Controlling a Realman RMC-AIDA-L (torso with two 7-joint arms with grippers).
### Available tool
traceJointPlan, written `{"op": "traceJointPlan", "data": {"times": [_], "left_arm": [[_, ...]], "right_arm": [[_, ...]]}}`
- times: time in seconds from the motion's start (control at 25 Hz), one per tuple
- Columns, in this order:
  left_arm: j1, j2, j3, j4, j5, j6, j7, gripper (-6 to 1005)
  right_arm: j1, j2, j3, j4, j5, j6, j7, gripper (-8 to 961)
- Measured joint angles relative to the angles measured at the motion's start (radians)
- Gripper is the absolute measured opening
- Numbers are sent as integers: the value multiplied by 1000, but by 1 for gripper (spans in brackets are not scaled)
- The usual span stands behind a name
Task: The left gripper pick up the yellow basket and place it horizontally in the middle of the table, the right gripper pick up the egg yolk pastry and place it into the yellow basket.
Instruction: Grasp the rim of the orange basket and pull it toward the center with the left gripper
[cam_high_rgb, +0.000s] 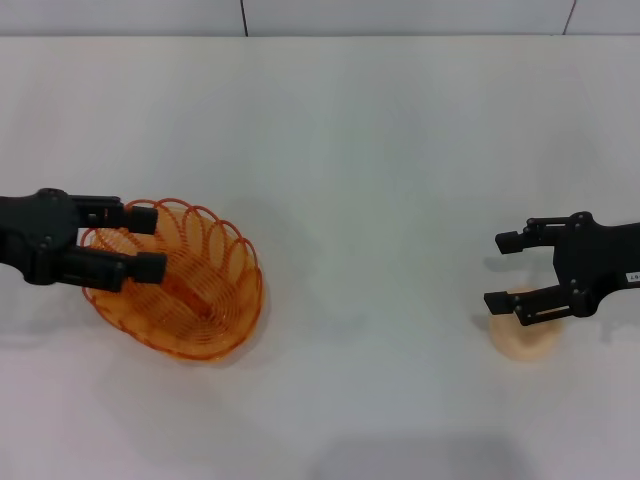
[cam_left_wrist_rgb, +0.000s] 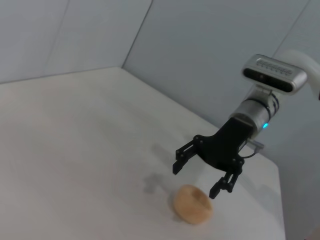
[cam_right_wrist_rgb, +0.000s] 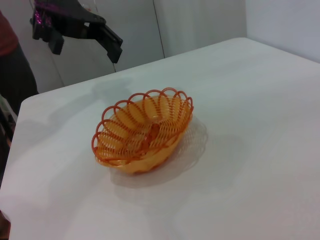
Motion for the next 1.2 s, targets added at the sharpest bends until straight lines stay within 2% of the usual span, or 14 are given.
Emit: {"op": "traceJointPlan", "data": {"times": [0.2,0.28,0.36,0.64,0.84,1.08,1.2], "left_arm": [[-22,40,0,31,69,-4,-85,890],[-48,59,0,47,151,-10,-136,890],[-57,63,0,53,175,-12,-149,890],[-139,78,0,87,428,-24,-230,890],[-176,84,0,94,545,-27,-253,892],[-185,97,-35,115,588,-46,-268,889],[-183,95,-62,115,597,-76,-277,888]], "right_arm": [[0,1,0,-2,1,0,0,838],[0,1,0,-2,3,1,0,838],[0,1,0,-2,6,1,0,838],[4,1,-6,-5,26,2,0,838],[19,2,-7,-1,27,3,0,837],[16,3,-5,3,28,3,0,837],[17,3,-4,3,28,3,0,837]]}}
